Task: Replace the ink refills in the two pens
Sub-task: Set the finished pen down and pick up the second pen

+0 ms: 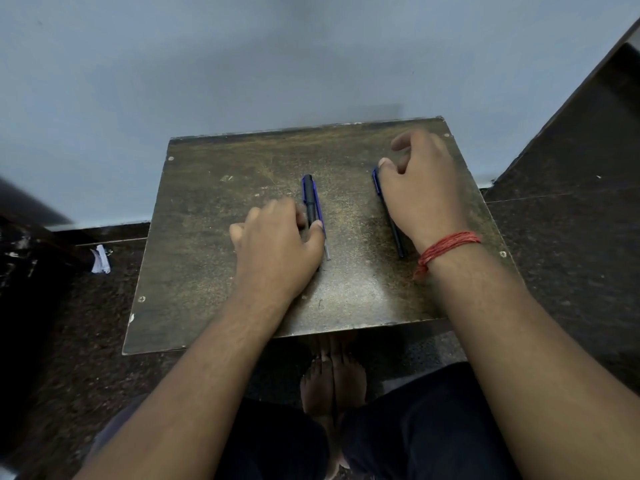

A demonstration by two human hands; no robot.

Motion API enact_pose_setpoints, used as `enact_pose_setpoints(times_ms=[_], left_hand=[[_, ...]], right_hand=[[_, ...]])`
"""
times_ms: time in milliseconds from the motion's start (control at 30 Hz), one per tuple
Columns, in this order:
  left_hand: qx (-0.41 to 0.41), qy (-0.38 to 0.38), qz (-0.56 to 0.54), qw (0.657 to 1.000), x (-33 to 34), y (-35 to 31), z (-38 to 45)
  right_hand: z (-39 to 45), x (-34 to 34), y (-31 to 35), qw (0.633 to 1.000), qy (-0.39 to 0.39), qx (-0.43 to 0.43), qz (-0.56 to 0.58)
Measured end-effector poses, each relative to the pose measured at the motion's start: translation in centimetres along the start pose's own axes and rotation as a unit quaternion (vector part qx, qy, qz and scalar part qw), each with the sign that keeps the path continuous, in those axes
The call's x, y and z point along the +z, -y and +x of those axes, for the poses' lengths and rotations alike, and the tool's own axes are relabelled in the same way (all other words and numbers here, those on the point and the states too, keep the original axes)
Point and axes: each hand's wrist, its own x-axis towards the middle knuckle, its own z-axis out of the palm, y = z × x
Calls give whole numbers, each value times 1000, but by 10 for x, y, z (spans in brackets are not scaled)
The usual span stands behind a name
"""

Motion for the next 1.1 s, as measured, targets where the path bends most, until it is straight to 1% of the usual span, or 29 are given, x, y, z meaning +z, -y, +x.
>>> enact_pose_setpoints(times_ms=[267,467,533,667,767,833,933,1000,1100], left_hand=[[-34,-7,26,999,-4,9,7],[-43,-15,8,999,-5,11,8],[-50,-26,-14,998,-6,10,8],[-45,-51,-100,993,-9,5,7],[-9,-49,-157,986,-10,-4,2],[23,-40,-163,986,-10,-10,-1],[54,-9,-166,985,-7,-13,-3],[56,7,-188,981,-7,-14,-4],[41,18,-235,971,-10,-15,-5]], right_hand=[[-2,5,1,999,21,-19,16],[-2,6,2,999,21,-28,26],[-2,6,3,999,23,-26,27],[-6,10,5,998,46,-26,42],[-12,17,11,990,84,-18,108],[-15,21,16,977,114,3,182],[-18,24,20,941,157,50,296],[-18,23,19,909,181,78,367],[-19,21,19,865,223,109,436]])
